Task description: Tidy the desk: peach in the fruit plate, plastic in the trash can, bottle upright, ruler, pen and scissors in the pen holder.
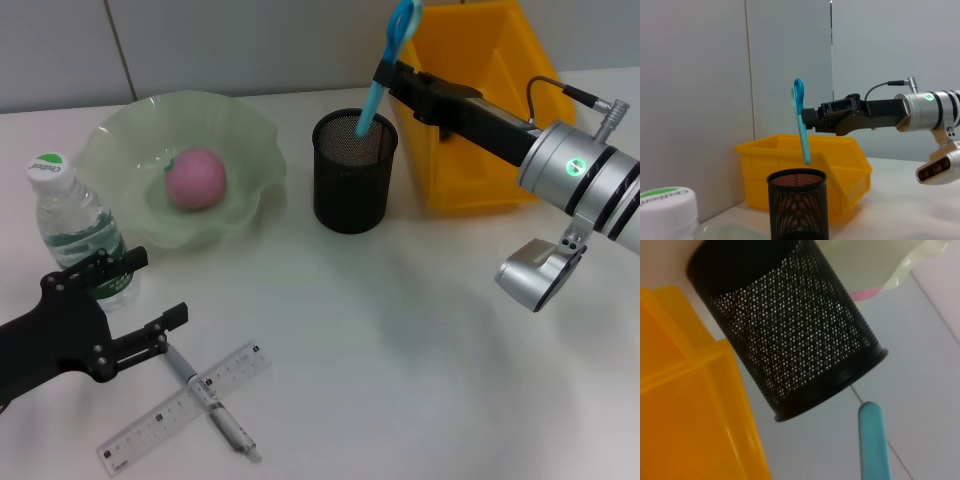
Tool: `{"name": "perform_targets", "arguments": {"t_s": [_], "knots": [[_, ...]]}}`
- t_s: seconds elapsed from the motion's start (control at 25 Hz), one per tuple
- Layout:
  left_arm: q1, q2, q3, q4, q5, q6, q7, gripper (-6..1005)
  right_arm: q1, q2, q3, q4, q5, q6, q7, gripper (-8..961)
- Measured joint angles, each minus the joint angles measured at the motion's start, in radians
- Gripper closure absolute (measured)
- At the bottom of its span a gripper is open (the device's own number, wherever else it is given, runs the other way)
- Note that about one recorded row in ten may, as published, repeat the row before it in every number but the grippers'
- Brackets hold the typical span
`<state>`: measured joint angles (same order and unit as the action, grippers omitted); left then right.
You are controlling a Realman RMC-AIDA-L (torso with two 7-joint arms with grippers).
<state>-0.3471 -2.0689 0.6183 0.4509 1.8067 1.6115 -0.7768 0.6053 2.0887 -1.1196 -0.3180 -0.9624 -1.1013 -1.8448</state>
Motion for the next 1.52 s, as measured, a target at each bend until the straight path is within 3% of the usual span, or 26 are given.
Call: {"name": "perform_targets", "arguments": {"t_s": [0.64, 0.8, 1.04, 1.16, 1.32, 1.52], "knots": [[-0.006, -0.002, -0.003, -0.036, -0.012, 0.002, 0.085, 228, 0.017, 0.004, -0.022, 0.059, 0.08, 0.04, -0.105, 545], [-0.003, -0.002, -0.003, -0.037, -0.014, 0.006, 0.089, 228, 0.018, 0.004, -0.024, 0.063, 0.081, 0.03, -0.105, 454], [-0.005, -0.001, -0.003, -0.037, -0.014, 0.002, 0.091, 229, 0.033, 0.004, -0.027, 0.118, 0.19, -0.083, -0.103, 368], [-0.009, -0.001, -0.001, -0.037, -0.014, 0.003, 0.092, 229, 0.04, 0.004, -0.033, 0.142, 0.24, -0.118, -0.095, 261], [-0.013, -0.001, 0.0, -0.037, -0.014, 0.003, 0.092, 230, 0.049, 0.004, -0.038, 0.184, 0.313, -0.18, -0.033, 260], [-0.02, -0.001, -0.002, -0.043, -0.014, 0.004, 0.088, 230, 0.067, 0.004, -0.036, 0.237, 0.419, -0.299, 0.209, 258]]}}
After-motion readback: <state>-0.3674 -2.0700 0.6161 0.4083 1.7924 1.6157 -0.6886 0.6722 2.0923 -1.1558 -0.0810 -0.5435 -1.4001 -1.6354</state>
